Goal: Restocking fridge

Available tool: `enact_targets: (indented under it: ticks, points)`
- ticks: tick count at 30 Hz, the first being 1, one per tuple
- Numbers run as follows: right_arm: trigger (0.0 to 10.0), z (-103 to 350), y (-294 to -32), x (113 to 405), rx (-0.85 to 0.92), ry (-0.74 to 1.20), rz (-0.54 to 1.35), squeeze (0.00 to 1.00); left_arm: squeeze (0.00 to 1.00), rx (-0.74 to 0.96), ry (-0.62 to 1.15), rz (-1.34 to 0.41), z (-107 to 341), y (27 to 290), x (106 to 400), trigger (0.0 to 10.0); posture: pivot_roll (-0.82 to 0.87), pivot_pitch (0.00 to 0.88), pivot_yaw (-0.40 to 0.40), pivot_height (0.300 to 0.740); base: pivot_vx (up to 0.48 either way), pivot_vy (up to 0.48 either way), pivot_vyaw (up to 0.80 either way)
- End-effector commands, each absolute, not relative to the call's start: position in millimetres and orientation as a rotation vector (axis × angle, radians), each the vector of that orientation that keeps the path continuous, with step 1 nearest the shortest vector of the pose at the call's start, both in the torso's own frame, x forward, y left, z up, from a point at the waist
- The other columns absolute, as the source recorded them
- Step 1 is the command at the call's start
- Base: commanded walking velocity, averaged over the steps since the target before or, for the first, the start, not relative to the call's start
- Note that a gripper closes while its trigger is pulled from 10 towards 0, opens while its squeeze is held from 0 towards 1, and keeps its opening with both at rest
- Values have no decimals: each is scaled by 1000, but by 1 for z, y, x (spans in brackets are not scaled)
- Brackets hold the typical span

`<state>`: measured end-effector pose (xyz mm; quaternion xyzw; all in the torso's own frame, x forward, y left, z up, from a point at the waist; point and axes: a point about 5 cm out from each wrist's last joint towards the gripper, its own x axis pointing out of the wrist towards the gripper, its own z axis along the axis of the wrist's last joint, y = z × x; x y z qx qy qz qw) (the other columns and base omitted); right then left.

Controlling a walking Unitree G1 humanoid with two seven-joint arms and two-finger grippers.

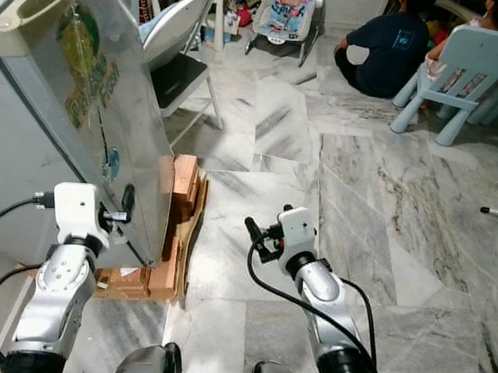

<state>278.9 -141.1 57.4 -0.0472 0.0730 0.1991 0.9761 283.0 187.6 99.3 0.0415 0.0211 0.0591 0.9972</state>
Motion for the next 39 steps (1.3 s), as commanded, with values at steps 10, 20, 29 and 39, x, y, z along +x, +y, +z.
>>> enact_targets:
  ticks: [10,20,29,39]
  points:
    - [10000,58,-136,273,-101,171,428,0,0,58,42,186,98,196,299,10000,9,158,-44,740,0,0,0]
    - [10000,61,-135,278,-110,171,430,0,0,51,25,142,103,181,319,10000,12,161,-51,740,0,0,0]
    - [10000,59,-134,275,-108,178,424,0,0,73,36,155,106,177,330,10000,6,159,-38,740,0,0,0]
    - [10000,58,-133,276,-106,186,422,0,0,113,75,211,99,183,330,10000,17,158,-37,740,0,0,0]
